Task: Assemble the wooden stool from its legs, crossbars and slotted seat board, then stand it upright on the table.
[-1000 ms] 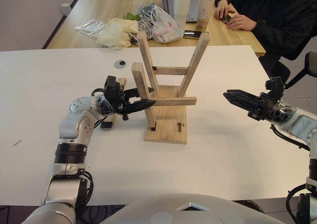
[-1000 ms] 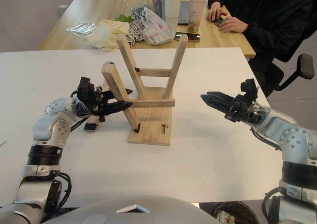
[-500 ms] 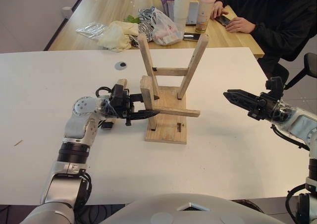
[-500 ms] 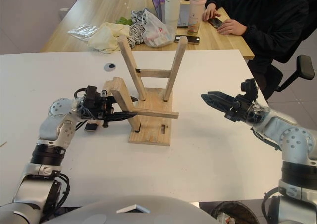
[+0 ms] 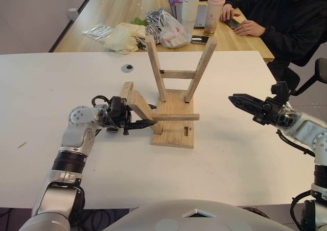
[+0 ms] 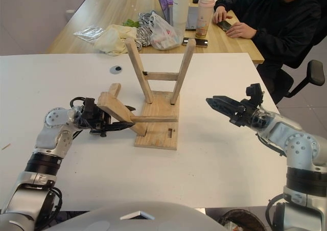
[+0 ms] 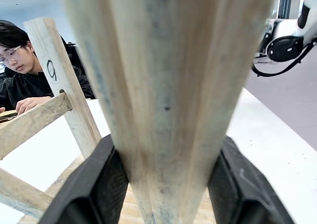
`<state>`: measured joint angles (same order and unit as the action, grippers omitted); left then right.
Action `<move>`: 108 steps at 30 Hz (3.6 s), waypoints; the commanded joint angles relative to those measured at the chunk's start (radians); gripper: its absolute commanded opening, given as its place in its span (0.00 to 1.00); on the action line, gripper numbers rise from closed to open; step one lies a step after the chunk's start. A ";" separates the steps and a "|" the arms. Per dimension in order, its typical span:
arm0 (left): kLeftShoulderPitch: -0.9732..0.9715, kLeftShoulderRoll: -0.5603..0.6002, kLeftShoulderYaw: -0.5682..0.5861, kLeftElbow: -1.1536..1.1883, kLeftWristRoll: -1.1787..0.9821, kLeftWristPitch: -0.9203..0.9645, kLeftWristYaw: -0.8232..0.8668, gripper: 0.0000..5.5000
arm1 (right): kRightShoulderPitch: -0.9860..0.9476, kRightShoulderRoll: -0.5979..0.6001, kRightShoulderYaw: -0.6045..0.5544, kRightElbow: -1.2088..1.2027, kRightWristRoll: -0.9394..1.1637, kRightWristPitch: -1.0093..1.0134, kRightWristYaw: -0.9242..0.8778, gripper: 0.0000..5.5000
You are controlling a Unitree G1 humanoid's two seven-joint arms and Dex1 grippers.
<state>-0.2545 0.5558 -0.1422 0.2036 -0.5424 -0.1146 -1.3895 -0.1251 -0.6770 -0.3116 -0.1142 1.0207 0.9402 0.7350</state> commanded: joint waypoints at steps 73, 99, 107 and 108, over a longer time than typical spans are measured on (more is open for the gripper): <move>-0.656 -0.166 0.326 0.271 -0.283 0.906 0.083 0.36 | -0.682 0.507 0.092 0.118 0.222 -0.091 -0.340 0.74; -0.495 -0.084 0.356 0.285 -0.180 0.867 0.202 0.72 | -0.486 0.343 0.010 0.097 0.080 -0.104 -0.233 0.37; -0.468 -0.117 0.463 0.291 -0.166 0.716 0.358 0.92 | -0.183 0.284 -0.012 0.075 -0.130 -0.368 -0.013 0.37; -0.467 -0.123 0.469 0.289 -0.170 0.710 0.372 0.95 | -0.157 0.282 -0.019 0.083 -0.105 -0.367 0.046 0.37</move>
<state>-0.7338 0.4494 0.3125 0.4958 -0.7186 0.6108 -1.0477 -0.3254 -0.4011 -0.3146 -0.0391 0.8969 0.5966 0.6955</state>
